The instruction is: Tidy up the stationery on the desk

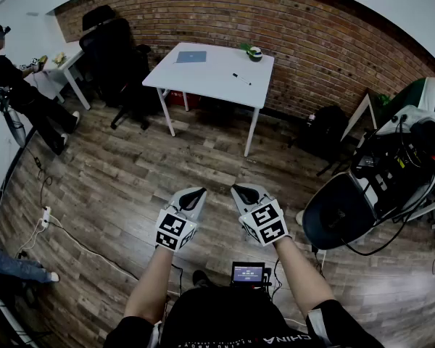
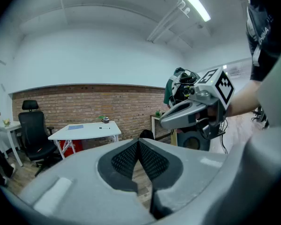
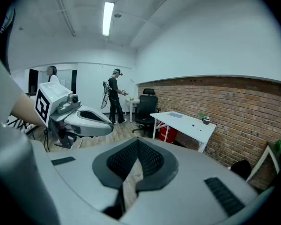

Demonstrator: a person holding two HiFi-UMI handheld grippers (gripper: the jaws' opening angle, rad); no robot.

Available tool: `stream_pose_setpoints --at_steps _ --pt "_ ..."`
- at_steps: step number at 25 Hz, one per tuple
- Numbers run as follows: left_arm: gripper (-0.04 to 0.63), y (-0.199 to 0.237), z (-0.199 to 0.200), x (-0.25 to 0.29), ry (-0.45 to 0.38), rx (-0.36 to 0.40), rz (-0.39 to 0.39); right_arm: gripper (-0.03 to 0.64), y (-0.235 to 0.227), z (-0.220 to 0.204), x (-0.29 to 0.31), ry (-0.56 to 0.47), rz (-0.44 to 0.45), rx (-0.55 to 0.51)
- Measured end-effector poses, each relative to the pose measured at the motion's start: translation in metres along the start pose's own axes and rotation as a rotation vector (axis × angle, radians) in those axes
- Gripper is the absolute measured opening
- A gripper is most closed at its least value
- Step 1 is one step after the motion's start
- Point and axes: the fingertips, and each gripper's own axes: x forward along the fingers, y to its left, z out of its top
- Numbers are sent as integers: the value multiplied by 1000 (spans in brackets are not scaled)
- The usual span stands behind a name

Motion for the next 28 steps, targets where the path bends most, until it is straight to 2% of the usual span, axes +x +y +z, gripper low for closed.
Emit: stream_pose_setpoints --at_steps 15,28 --pt "5 -5 1 -6 5 -6 -2 9 4 4 -8 -9 3 8" --pt "5 -19 -2 11 17 -13 -10 9 -14 -8 -16 4 -2 14"
